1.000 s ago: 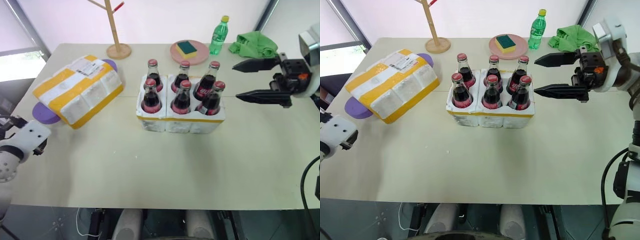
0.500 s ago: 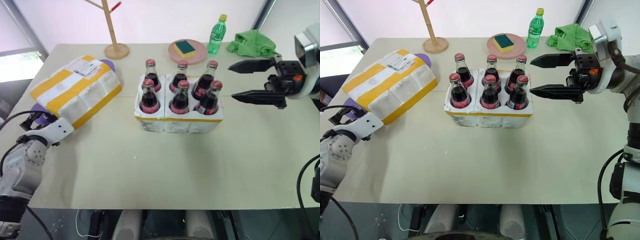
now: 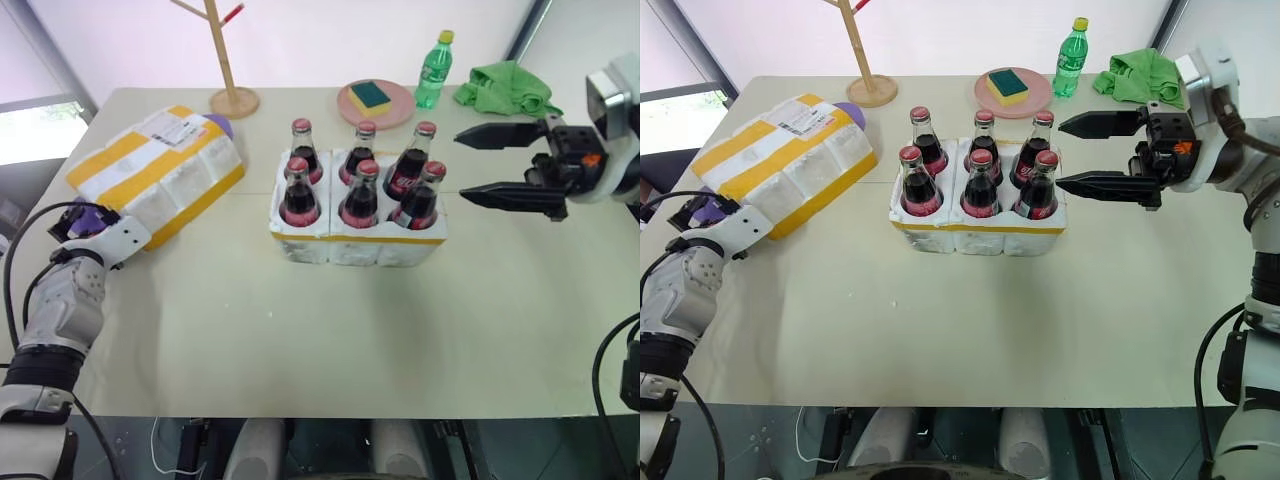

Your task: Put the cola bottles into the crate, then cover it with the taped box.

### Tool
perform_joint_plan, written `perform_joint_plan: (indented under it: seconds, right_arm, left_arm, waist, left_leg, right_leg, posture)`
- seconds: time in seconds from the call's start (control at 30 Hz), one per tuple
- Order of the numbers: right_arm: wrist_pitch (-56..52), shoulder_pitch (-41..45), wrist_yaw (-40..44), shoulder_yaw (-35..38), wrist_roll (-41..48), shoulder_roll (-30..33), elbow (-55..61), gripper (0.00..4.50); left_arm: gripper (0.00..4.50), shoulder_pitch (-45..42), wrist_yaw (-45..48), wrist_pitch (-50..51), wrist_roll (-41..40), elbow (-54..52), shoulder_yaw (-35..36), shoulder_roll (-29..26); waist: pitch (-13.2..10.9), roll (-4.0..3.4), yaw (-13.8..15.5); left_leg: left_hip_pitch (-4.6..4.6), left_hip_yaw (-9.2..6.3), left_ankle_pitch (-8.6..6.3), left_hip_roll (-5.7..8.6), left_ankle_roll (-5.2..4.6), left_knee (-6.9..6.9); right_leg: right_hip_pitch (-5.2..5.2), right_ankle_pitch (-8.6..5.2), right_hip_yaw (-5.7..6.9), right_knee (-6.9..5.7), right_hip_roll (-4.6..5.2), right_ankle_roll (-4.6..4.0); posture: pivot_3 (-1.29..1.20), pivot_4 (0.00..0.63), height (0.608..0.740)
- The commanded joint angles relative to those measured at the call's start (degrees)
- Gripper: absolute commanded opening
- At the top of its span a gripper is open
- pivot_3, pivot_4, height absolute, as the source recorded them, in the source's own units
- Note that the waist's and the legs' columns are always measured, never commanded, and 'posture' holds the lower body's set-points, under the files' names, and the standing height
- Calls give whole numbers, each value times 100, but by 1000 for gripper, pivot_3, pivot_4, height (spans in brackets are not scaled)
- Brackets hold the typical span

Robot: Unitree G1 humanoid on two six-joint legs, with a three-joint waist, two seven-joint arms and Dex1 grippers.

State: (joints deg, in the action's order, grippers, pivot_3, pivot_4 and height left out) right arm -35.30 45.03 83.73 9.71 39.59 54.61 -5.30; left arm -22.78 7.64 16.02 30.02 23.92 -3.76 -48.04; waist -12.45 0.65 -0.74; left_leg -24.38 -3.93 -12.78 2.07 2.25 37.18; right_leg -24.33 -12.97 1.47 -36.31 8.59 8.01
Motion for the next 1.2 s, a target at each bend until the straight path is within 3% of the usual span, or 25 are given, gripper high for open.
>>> perform_joint_plan:
  seconds: [0.03, 0.17, 0.27, 0.53, 0.8, 1.0, 1.2]
  right_arm:
    - [11, -78, 60, 189, 137, 111, 297, 4500]
    - [-18, -98, 23, 208, 161, 110, 324, 4500]
    - [-43, -89, -5, 195, 166, 91, 347, 4500]
    - [-21, -33, 24, 130, 153, 87, 276, 4500]
    - [-26, 191, -23, 47, -158, 294, -284, 4500]
    - [172, 85, -35, 88, -361, 330, -451, 4500]
    - [193, -156, -32, 320, -449, 565, -717, 4500]
  left_arm:
    - [3210, -102, -93, -27, 103, 58, -38, -15]
    - [1129, -66, -137, 17, 219, -22, -52, -45]
    - [620, -11, -158, 61, 235, -22, 26, -123]
    - [618, 174, -187, 65, 104, -138, 329, -415]
    - [618, -32, 351, -961, -497, -419, 929, -1359]
    - [618, -1157, 713, -1836, -834, -125, 957, -1875]
    - [618, -2598, 1920, -2522, -1404, -377, 450, -1416]
  waist:
    - [0, 0, 0]
    - [2, -1, 2]
    - [4, -3, -1]
    - [4, -3, -42]
    - [5, 6, 3]
    - [5, 7, 14]
    - [7, 10, -4]
  left_leg:
    - [0, 0, 0, 0, 0, 0]
    - [1, 0, 0, 1, 0, 3]
    - [4, 0, 0, 2, 0, 4]
    - [4, 0, 0, 1, 0, 3]
    - [0, -1, 1, -1, 2, 4]
    - [-4, -1, 1, 2, 2, 2]
    - [-3, 7, 1, 4, 2, 2]
  right_leg:
    - [0, 0, 0, 0, 0, 0]
    - [1, 1, 0, -2, 1, 1]
    - [4, 1, -1, -2, 1, 1]
    - [2, 1, -1, -3, 0, 1]
    - [-2, 3, -1, -2, 0, -1]
    - [-1, 3, 0, 3, 1, -1]
    - [1, 7, -3, 2, 3, 6]
  posture:
    - [0, 150, 740]
    - [0, 150, 740]
    - [0, 150, 740]
    - [0, 150, 740]
    - [0, 150, 740]
    - [0, 150, 740]
    - [0, 150, 740]
